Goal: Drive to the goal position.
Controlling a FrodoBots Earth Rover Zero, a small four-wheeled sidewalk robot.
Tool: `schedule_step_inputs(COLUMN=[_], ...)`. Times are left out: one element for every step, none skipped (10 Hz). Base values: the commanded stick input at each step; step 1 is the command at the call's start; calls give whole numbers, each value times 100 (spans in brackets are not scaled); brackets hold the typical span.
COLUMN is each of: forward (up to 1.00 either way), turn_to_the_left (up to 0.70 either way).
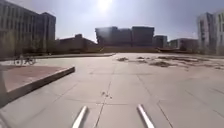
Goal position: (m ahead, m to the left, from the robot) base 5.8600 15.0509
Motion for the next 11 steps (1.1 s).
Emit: schedule_step_inputs(forward=[70,70,70,70,70,70,70,70,70,70,70], turn_to_the_left=[0,0,0,0,0,0,0,0,0,0,0])
